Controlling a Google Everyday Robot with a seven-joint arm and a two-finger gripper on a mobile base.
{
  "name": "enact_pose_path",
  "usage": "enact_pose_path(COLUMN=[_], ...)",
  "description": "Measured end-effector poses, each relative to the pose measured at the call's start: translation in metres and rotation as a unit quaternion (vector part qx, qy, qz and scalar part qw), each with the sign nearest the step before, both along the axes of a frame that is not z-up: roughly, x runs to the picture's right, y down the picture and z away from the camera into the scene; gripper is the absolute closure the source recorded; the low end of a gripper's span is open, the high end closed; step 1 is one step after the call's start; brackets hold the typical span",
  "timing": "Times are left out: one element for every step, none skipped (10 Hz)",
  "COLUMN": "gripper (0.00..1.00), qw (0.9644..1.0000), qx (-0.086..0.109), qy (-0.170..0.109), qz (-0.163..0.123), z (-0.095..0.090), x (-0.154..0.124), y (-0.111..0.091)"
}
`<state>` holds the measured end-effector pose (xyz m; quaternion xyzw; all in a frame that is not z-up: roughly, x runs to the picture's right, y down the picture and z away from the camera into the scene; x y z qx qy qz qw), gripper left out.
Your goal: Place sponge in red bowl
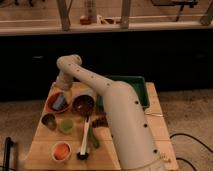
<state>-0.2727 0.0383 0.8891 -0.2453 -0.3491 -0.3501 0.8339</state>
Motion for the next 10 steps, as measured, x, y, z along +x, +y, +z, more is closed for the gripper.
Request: enact_pose_path(gripper=[0.20, 0.20, 0.20, 0.20, 0.20, 0.20, 0.20, 0.20, 0.20, 0.20], qw=[1.0000, 1.0000, 1.0000, 1.0000, 1.0000, 1.0000, 0.9999, 1.0000, 0.9999, 0.9999], qx=[0.000, 0.001, 0.003, 0.006, 0.008, 0.009, 0.009, 0.009, 0.010, 0.010], qy=[0.000, 0.000, 0.001, 0.001, 0.001, 0.000, 0.000, 0.000, -0.001, -0.001], qz=[0.000, 0.000, 0.000, 0.003, 0.004, 0.004, 0.004, 0.004, 0.003, 0.003], z=[-0.0002, -0.0007, -0.0010, -0.0020, -0.0028, -0.0033, -0.0041, -0.0043, -0.0052, -0.0055], x=[0.0005, 0.0008, 0.0017, 0.0023, 0.0022, 0.0021, 0.0021, 0.0023, 0.0021, 0.0023], y=[-0.0005, -0.0014, -0.0017, -0.0034, -0.0045, -0.0048, -0.0055, -0.0055, -0.0063, -0.0060])
